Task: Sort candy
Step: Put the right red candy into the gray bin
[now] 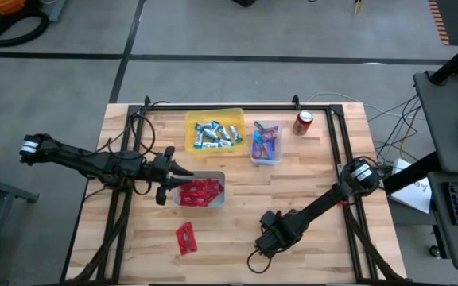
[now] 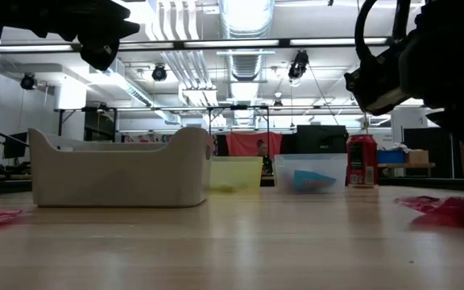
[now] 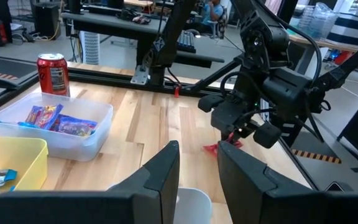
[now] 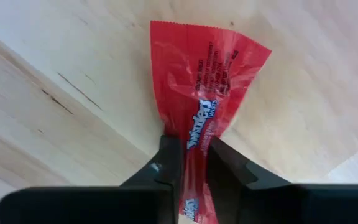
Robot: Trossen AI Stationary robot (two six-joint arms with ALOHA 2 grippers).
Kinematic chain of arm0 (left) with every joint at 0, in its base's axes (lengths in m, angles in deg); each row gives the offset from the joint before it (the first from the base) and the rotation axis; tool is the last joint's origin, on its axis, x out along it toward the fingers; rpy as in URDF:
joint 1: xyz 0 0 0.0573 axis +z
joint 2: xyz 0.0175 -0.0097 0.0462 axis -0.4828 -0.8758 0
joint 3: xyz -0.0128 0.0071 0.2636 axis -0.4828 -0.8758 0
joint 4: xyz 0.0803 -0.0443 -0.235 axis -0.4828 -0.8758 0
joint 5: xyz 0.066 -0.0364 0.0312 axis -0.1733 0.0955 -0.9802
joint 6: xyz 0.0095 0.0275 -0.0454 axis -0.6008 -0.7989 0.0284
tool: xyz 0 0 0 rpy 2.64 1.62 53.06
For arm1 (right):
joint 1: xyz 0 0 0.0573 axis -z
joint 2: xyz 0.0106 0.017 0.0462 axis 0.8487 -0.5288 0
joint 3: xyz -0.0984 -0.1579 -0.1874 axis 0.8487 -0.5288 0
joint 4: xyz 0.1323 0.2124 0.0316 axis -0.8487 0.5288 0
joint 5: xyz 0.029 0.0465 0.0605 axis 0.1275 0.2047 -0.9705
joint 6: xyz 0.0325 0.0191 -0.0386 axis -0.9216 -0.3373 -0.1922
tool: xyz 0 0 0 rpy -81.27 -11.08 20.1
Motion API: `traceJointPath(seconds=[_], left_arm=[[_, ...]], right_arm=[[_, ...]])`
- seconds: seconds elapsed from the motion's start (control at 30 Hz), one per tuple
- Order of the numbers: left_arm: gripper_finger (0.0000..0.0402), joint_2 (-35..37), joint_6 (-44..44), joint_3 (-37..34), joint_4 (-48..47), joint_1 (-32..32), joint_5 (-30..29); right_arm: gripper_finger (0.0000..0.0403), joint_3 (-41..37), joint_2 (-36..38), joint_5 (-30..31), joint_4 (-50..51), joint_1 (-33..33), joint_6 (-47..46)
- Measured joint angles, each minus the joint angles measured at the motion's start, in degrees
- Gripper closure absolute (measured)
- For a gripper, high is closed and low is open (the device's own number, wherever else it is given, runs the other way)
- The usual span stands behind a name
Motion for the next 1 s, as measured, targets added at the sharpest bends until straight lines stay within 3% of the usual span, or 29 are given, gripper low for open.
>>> traceJointPath(seconds=[0.2, 0.4, 0.63, 0.9, 1.0], left_arm=[[0.0309, 0.0, 0.0, 0.0, 0.2, 0.0, -0.2], [0.0309, 0.0, -0.1, 0.0, 1.7, 0.0, -0.4], [0.0309, 0.0, -0.2, 0.0, 4.3, 0.0, -0.4], [0.0309, 0.6, 2.5, 0.0, 4.4, 0.0, -0.4], [0.0309, 0.9, 3.2, 0.0, 4.3, 0.0, -0.4]], right_arm=[[0.0378, -0.2, 3.7, 4.6, 0.2, 0.2, 2.3], [0.0392, -0.1, 8.6, 18.2, -1.5, 1.2, 8.5], [0.0393, -0.1, 10.7, 31.7, -16.7, 6.4, 29.6], [0.0393, -0.1, 10.3, 32.4, -40.7, 14.6, 58.9], [0.0394, -0.1, 10.2, 29.1, -45.5, 17.0, 67.2]])
